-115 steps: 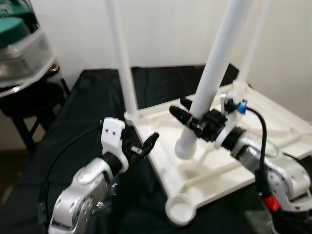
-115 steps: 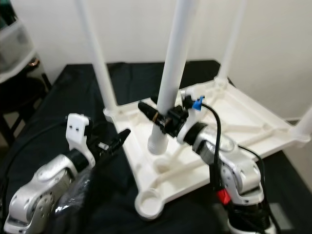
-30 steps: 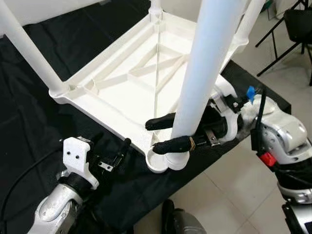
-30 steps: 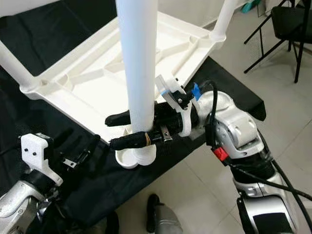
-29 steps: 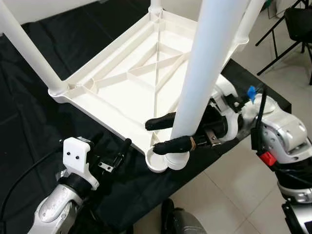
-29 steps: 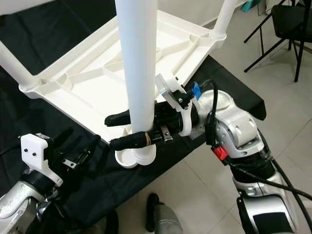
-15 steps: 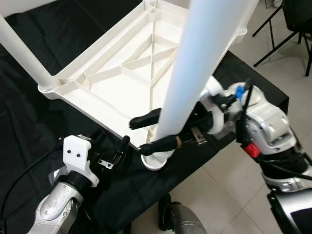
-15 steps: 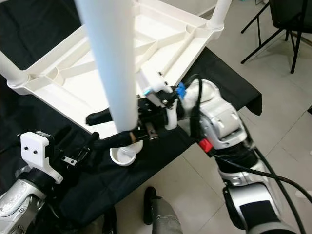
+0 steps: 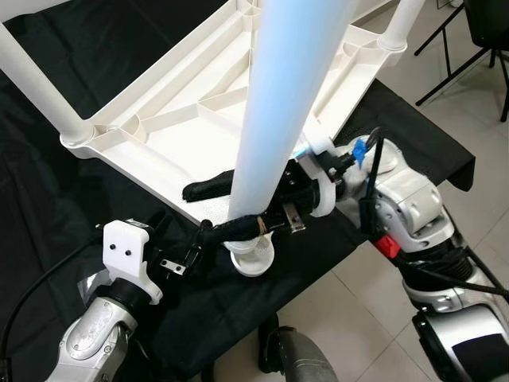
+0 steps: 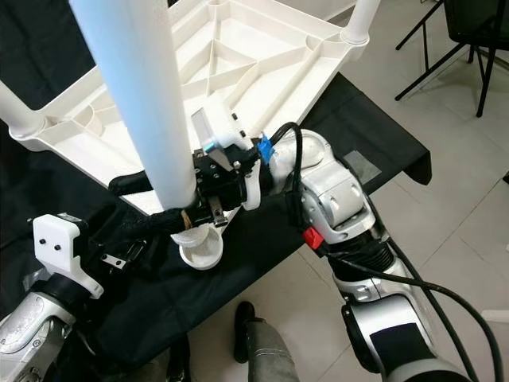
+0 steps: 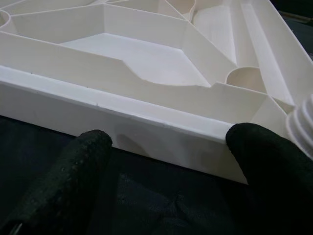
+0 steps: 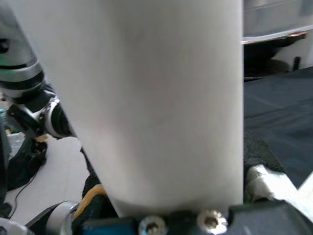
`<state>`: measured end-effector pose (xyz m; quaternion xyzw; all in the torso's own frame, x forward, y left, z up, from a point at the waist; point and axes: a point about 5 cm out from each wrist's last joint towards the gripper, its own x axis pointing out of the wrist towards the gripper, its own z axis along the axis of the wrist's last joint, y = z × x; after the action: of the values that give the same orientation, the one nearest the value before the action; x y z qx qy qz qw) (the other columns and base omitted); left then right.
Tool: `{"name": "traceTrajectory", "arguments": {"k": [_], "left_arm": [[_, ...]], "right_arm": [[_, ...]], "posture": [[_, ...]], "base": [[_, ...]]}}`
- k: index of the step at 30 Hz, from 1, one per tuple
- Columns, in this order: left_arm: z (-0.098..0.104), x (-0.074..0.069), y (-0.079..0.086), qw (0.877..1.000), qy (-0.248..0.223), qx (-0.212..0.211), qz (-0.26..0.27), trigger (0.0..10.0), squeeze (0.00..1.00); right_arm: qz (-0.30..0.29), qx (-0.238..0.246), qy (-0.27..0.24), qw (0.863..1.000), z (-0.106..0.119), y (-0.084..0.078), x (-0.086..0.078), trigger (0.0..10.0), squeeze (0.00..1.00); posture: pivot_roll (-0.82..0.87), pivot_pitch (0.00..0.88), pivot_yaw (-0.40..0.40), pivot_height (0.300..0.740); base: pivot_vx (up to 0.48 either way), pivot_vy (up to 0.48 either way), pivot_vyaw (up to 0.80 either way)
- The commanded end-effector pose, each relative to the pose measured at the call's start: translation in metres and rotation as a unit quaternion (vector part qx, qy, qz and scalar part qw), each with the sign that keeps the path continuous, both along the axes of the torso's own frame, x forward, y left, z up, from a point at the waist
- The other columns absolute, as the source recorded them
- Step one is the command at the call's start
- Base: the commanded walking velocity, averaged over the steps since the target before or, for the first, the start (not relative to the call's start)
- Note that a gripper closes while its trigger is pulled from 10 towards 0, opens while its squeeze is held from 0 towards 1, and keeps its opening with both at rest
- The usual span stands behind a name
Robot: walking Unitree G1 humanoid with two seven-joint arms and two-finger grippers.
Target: Building children table
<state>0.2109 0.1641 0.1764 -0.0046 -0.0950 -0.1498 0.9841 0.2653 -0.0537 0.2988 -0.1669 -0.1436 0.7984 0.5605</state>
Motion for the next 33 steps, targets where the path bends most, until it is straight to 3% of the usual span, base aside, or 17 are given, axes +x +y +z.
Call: {"name": "traceTrajectory", "arguments": {"k": [1,5,6,8,9,10,12,13,14,15,16,18,22,25,27,33], "left_arm": [[-0.006,-0.003,-0.001,1.000,0.017,0.008,0.003,10.0,0.00],[-0.008,-0.001,0.000,0.999,0.027,0.013,0.015,10.0,0.00],[-0.008,0.000,0.003,0.999,0.033,0.010,0.027,10.0,0.00],[-0.008,0.000,0.003,0.999,0.033,0.010,0.027,10.0,0.00],[-0.009,0.002,0.006,0.998,0.039,0.007,0.044,10.0,0.00],[-0.008,0.007,0.010,0.996,0.048,-0.003,0.069,10.0,0.00],[-0.008,0.007,0.010,0.996,0.048,-0.003,0.069,10.0,0.00],[-0.007,0.011,0.012,0.995,0.051,-0.012,0.086,10.0,0.00],[-0.007,0.011,0.012,0.995,0.051,-0.012,0.086,10.0,0.00],[-0.006,0.015,0.011,0.994,0.052,-0.018,0.092,10.0,0.00],[-0.006,0.015,0.011,0.994,0.052,-0.018,0.092,10.0,0.00],[-0.007,0.022,0.004,0.994,0.056,-0.022,0.089,10.0,0.00],[-0.011,0.026,0.000,0.994,0.064,-0.017,0.088,10.0,0.00],[-0.014,0.030,-0.002,0.994,0.072,-0.001,0.087,10.0,0.00],[-0.014,0.030,-0.002,0.994,0.072,-0.001,0.087,10.0,0.00],[-0.015,0.036,0.000,0.994,0.074,0.021,0.079,10.0,0.00]], "right_arm": [[0.011,-0.003,0.004,1.000,-0.005,0.003,-0.005,10.0,0.00],[-0.027,0.013,-0.006,1.000,-0.001,0.002,0.002,10.0,0.00],[-0.072,0.035,-0.018,0.997,0.004,-0.001,0.011,10.0,0.00],[-0.072,0.035,-0.018,0.997,0.004,-0.001,0.011,10.0,0.00],[-0.139,0.065,-0.028,0.988,0.012,-0.010,0.024,10.0,0.00],[-0.223,0.108,-0.028,0.968,0.021,-0.025,0.039,10.0,0.00],[-0.223,0.108,-0.028,0.968,0.021,-0.025,0.039,10.0,0.00],[-0.292,0.147,-0.019,0.945,0.028,-0.042,0.049,10.0,0.00],[-0.292,0.147,-0.019,0.945,0.028,-0.042,0.049,10.0,0.00],[-0.342,0.175,-0.002,0.923,0.029,-0.056,0.054,10.0,0.00],[-0.342,0.175,-0.002,0.923,0.029,-0.056,0.054,10.0,0.00],[-0.393,0.198,0.032,0.898,0.021,-0.070,0.049,10.0,0.00],[-0.413,0.198,0.055,0.887,0.006,-0.070,0.042,10.0,0.00],[-0.436,0.206,0.081,0.872,-0.011,-0.061,0.039,10.0,0.00],[-0.436,0.206,0.081,0.872,-0.011,-0.061,0.039,10.0,0.00],[-0.463,0.219,0.110,0.852,-0.026,-0.051,0.036,10.0,0.00]], "posture": [[-0.03,0.362,-0.055,0.740],[-0.03,0.349,-0.063,0.740],[-0.03,0.344,-0.063,0.740],[-0.03,0.344,-0.063,0.740],[-0.02,0.326,-0.071,0.740],[-0.02,0.295,-0.081,0.740],[-0.02,0.295,-0.081,0.740],[-0.03,0.289,-0.083,0.740],[-0.03,0.289,-0.083,0.740],[-0.04,0.261,-0.085,0.740],[-0.04,0.261,-0.085,0.740],[-0.04,0.216,-0.081,0.740],[-0.04,0.189,-0.078,0.740],[-0.03,0.156,-0.073,0.740],[-0.03,0.156,-0.073,0.740],[-0.02,0.114,-0.054,0.740]], "base": [[0.000,0.000,0.00],[0.000,0.000,0.00],[0.000,0.000,0.00],[0.000,0.000,0.00],[0.000,0.000,0.00],[0.000,0.000,0.00],[0.000,0.000,0.00],[0.000,0.000,0.00],[0.000,0.000,0.00],[0.000,0.000,0.00],[0.000,0.000,0.00],[0.000,0.000,0.00],[0.000,0.000,0.00],[0.000,0.000,0.00],[0.000,0.000,0.00],[0.000,0.480,0.00]]}}
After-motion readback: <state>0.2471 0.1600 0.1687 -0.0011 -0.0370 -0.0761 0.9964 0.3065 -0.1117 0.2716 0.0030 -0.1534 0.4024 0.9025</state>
